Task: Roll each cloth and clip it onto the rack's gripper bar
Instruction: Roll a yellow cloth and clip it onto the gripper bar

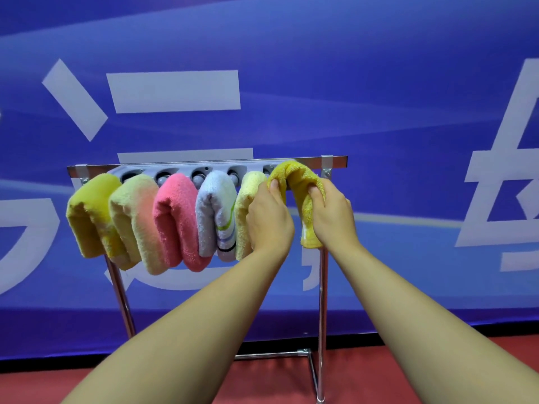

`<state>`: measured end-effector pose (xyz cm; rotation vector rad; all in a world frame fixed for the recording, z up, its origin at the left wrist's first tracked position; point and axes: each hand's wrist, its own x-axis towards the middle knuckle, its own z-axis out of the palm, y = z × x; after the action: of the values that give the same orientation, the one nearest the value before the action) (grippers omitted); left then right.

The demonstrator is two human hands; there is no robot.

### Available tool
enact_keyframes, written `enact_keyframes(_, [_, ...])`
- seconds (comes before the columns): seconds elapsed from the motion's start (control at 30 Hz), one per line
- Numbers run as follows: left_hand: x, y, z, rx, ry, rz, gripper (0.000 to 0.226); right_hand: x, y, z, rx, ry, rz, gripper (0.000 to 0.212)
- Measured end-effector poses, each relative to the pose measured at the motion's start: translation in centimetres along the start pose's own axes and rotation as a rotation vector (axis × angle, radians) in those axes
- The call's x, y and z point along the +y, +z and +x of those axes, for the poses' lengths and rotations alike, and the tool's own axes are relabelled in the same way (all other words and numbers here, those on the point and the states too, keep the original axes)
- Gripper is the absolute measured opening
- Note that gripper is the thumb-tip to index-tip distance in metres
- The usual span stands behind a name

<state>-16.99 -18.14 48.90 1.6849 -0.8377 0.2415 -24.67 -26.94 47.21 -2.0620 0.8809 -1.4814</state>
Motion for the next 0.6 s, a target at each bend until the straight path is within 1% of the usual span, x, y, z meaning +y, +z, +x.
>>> enact_keyframes(0.1, [-1.5,1.0,0.1,-0.079,0.031,-0.119,0.042,1.4,0.2,-0.2,-0.026,0.021,-0.022,0.023])
enact_keyframes(0.17, [-2.3,1.6,-0.1,-0.185,0.046,-0.253,0.038,2.1,0.1,-0.7,-0.042,0.023,-0.010,0.024])
enact_keyframes(0.23, [-2.7,2.1,-0.3,-0.313,0.022,-0.400,0.036,2.6,0.2,-1.4,-0.094,0.021,0.006,0.027])
enact_keyframes(0.27, [-2.9,2.5,-0.4,-0.368,0.001,-0.445,0.039,2.8,0.3,-1.8,-0.133,0.021,0.012,0.028])
enact_keyframes(0.3, [-3.5,3.0,-0.5,-0.414,-0.029,-0.463,0.046,2.9,0.5,-2.3,-0.174,0.024,0.017,0.028])
enact_keyframes(0.37, [-5.6,4.5,-0.3,-0.502,-0.113,-0.498,0.065,3.0,0.8,-3.2,-0.239,0.034,0.034,0.028])
enact_keyframes(0.43, [-7.0,4.6,-0.3,-0.574,-0.138,-0.474,0.071,2.9,0.9,-4.0,-0.277,0.058,0.029,0.029])
enact_keyframes(0.5, [-5.8,2.2,-1.0,-0.587,-0.156,-0.470,0.063,2.8,1.0,-4.8,-0.291,0.077,0.002,0.027])
enact_keyframes(0.6, [-6.4,0.4,-1.7,-0.619,-0.167,-0.465,0.049,3.1,1.4,-6.4,-0.317,0.112,-0.065,0.026])
